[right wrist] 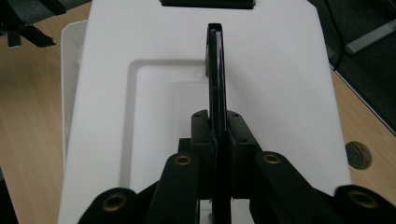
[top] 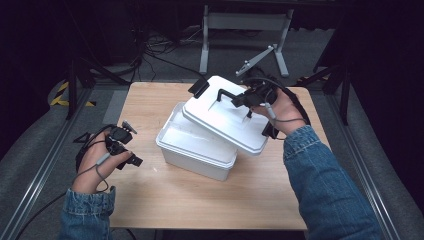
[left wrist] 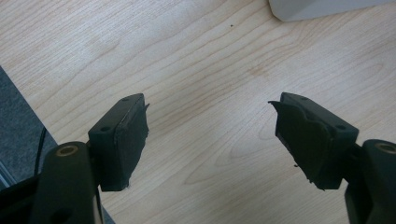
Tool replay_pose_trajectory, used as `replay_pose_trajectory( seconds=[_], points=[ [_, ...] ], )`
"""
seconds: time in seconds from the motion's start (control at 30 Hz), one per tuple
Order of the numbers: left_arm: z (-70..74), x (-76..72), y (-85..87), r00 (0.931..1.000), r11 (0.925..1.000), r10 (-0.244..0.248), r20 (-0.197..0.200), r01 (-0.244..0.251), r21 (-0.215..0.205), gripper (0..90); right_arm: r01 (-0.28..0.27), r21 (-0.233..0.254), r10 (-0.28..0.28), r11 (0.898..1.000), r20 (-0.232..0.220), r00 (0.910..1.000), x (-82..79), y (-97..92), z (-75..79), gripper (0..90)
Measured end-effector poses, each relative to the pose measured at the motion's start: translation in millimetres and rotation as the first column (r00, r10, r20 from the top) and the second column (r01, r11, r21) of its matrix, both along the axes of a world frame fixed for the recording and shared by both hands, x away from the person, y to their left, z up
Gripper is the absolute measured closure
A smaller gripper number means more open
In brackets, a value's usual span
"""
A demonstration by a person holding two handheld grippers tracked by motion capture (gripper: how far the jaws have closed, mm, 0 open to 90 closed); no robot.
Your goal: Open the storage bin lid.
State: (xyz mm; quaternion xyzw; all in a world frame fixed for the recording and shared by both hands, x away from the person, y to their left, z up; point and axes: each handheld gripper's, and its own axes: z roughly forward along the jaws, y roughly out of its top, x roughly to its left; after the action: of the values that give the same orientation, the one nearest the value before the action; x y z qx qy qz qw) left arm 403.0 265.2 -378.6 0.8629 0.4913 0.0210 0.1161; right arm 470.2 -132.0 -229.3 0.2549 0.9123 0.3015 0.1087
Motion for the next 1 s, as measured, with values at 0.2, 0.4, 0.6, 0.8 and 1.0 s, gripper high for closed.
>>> replay_pose_trajectory(
  seconds=[0.2, 0.4, 0.6, 0.8, 1.0],
  points=[
    [-1.2, 0.4, -0.5, 1.0000, 1.0000, 0.000, -0.006, 0.000, -0.001, 26.3, 0.060, 0.003, -0.060, 0.998, -0.002, 0.9982, 3.7, -24.8, 1.1, 84.1],
    [-1.9, 0.6, -1.6, 1.0000, 1.0000, 0.000, -0.003, 0.000, 0.001, 26.3, 0.125, -0.008, -0.125, 0.992, -0.011, 0.9921, 7.8, -48.2, -0.6, 84.1],
    [-2.0, 0.7, -1.6, 1.0000, 1.0000, -0.003, -0.004, 0.003, 0.003, 26.3, 0.190, -0.012, -0.190, 0.982, -0.014, 0.9816, 13.2, -73.7, -3.3, 84.1],
    [-2.4, 0.8, -1.7, 1.0000, 1.0000, -0.004, -0.005, 0.004, 0.001, 26.3, 0.227, -0.007, -0.227, 0.974, -0.021, 0.9736, 16.2, -88.5, -4.0, 84.1],
    [-2.3, 1.1, -1.6, 0.9999, 0.9999, -0.009, -0.010, 0.009, 0.009, 26.3, 0.266, -0.016, -0.266, 0.964, -0.027, 0.9636, 21.5, -104.2, -7.9, 84.1]
  ],
)
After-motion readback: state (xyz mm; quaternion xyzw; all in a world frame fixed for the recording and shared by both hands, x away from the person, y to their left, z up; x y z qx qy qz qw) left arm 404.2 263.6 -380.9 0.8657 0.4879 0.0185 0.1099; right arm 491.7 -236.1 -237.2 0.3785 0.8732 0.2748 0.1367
